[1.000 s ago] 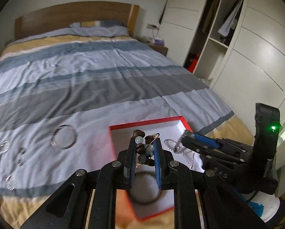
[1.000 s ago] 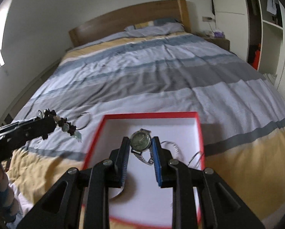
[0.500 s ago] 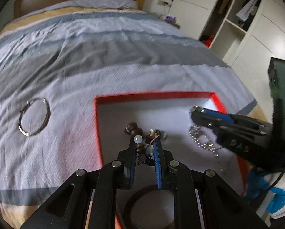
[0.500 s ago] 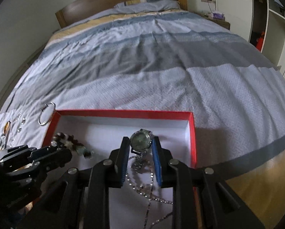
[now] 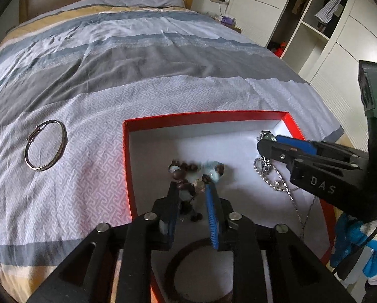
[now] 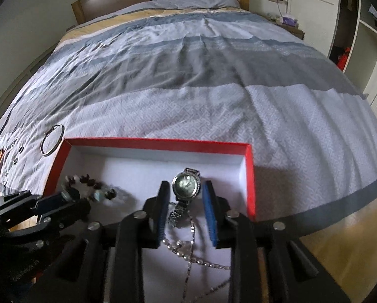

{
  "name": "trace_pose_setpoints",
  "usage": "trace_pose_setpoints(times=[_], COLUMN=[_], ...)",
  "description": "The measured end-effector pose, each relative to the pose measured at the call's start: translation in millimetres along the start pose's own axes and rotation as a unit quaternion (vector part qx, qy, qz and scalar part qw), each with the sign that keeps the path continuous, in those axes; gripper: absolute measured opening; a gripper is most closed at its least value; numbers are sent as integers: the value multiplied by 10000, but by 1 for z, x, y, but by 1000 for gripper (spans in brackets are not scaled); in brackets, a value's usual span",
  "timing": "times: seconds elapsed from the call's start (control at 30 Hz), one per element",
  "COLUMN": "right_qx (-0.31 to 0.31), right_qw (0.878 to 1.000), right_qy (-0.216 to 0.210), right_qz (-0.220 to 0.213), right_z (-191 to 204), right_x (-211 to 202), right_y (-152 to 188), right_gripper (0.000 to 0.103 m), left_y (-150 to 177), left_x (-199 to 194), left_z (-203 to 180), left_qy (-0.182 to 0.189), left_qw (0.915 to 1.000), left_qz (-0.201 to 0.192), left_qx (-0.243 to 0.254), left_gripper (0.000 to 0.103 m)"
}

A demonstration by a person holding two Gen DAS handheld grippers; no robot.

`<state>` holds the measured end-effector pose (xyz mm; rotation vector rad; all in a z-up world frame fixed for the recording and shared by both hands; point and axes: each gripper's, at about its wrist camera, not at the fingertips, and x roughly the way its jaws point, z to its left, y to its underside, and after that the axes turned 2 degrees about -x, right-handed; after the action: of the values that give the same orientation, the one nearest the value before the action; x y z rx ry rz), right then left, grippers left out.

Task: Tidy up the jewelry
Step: 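Open both tools to release the watch and bracelet into the box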

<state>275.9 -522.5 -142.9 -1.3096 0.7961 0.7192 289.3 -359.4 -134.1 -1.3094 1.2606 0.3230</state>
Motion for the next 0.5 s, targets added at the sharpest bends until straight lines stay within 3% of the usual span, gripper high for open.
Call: trace_pose_setpoints(times=[0.07,0.3,0.5], right_qx=[-48,100,225], right_qw=[10000,9995,9988], right_qy=[42,80,-27], right_qz=[-48,-276,-436], right_z=[-1,-6,14], right_x=[-9,-53,-96], right_y=[1,17,41], right_gripper=[33,33,33], left_y=[2,15,34], left_x=[-6,-44,-105], left_z=[-2,0,1], left_qy=[-42,-32,-317], left_qw=[10000,9999,9978], left_qz=[-48,-156,-538], left_qx=[40,11,-207], left_gripper=[38,43,54])
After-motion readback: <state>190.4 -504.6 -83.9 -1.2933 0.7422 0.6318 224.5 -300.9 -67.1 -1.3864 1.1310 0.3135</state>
